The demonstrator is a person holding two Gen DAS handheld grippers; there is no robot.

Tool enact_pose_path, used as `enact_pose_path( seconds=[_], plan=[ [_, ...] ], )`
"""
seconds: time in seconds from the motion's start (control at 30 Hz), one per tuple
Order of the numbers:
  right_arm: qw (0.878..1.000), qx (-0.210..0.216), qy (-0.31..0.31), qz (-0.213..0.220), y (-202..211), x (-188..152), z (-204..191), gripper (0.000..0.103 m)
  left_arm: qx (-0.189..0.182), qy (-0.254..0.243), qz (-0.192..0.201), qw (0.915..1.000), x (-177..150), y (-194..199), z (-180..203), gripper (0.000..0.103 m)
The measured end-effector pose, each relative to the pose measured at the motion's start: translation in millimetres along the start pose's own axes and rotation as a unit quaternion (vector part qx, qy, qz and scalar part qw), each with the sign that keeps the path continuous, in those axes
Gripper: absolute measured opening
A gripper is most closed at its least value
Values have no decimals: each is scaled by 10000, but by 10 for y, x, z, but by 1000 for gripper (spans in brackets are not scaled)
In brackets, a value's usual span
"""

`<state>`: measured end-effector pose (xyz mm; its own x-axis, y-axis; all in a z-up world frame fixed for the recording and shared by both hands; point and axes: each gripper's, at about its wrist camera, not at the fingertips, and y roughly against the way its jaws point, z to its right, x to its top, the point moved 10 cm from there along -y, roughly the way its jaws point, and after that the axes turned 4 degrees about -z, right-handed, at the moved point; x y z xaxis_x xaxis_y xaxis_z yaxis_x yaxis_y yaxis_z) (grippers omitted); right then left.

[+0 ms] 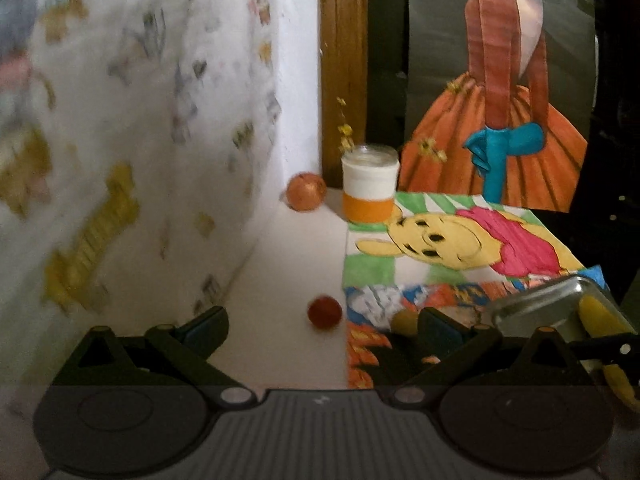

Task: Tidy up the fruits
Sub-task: 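Move both tools down toward the brown walnuts on the drawing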

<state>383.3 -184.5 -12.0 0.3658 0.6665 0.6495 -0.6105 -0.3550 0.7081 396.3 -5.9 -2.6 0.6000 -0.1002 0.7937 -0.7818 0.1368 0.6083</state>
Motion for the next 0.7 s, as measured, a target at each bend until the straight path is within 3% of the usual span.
enact_pose_path(
  seconds=[0.17, 0.7],
  plan=[
    [9992, 63, 357, -170, -112, -104, -132, 102, -117, 5, -182, 9998, -159, -169, 35, 103],
    [9985, 272, 417, -243, -436, 18, -199, 102, -318, 294, -365, 9984, -304, -498, -25, 103]
  ],
)
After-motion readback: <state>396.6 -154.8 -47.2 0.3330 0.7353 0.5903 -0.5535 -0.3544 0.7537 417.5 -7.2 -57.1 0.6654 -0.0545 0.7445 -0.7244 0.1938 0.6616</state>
